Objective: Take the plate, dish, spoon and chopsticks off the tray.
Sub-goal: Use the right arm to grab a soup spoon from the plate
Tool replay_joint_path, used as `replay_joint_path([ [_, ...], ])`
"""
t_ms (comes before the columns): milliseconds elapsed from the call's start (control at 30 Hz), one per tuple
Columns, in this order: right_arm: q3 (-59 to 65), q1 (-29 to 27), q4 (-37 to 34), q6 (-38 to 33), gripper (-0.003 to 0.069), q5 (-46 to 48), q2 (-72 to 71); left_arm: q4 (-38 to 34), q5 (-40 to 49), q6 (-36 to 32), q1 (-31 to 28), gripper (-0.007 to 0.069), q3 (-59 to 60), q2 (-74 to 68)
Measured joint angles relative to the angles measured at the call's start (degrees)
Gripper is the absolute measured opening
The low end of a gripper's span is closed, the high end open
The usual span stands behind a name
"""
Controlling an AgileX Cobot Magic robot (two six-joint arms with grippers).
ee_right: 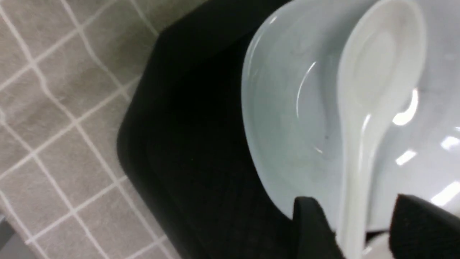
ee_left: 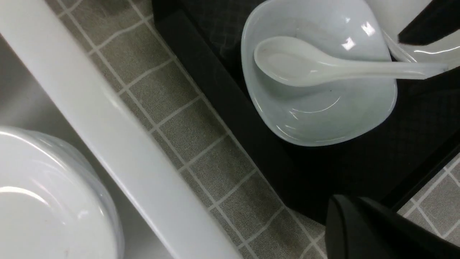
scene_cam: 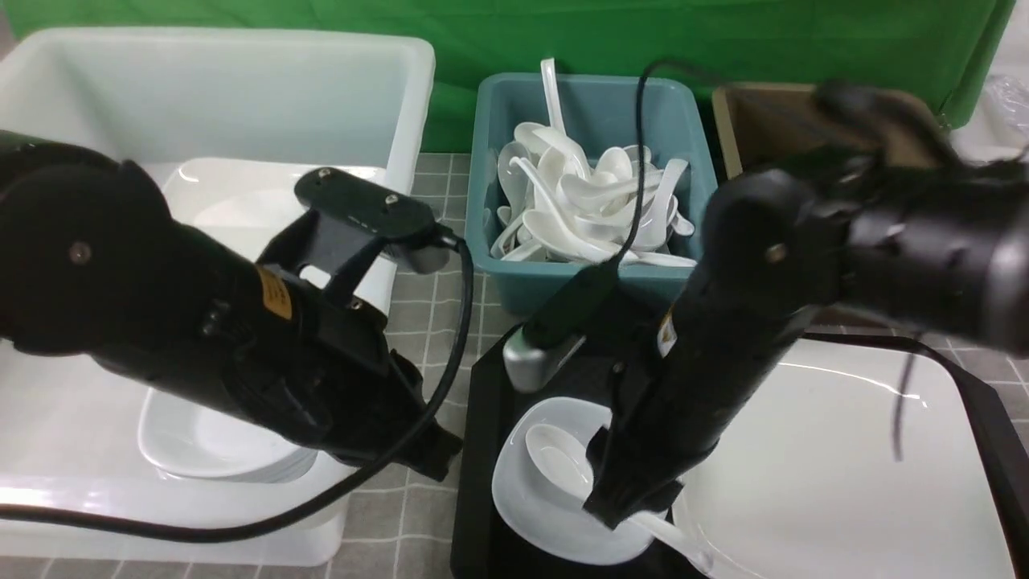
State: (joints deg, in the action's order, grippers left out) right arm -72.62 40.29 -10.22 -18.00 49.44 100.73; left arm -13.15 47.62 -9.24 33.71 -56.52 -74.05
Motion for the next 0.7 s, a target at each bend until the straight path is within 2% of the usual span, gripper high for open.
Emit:
replay_joint_path([
  [33,0.07,0.00,0.05,0.46,0.0400,-0.39,2.17,0.01,-0.06,-0.05,0.00,0.0001,0.00,0.00],
  [167,0.24,0.00,0.05,0.58,0.0447,-1.73,4.53,-0.17,-0.62,-0.18,0.00,0.0001,0.00,0.00],
  [567,0.24,0.00,0.05,0.58,0.0379,-3.92,7.55,-0.44,-1.98,-0.42,0.00,0.0001,0.00,0.00],
  [633,0.24,0.00,0.05,0.58,0.0300,-4.23,7.64,-0.44,-2.11,-0.58,0.00,0.0001,0.00,0.00],
  [700,0.08,0.00,0.05,0.58,0.0188,-4.14,7.64,-0.44,-2.11,-0.60,0.00,0.0001,0.00,0.00],
])
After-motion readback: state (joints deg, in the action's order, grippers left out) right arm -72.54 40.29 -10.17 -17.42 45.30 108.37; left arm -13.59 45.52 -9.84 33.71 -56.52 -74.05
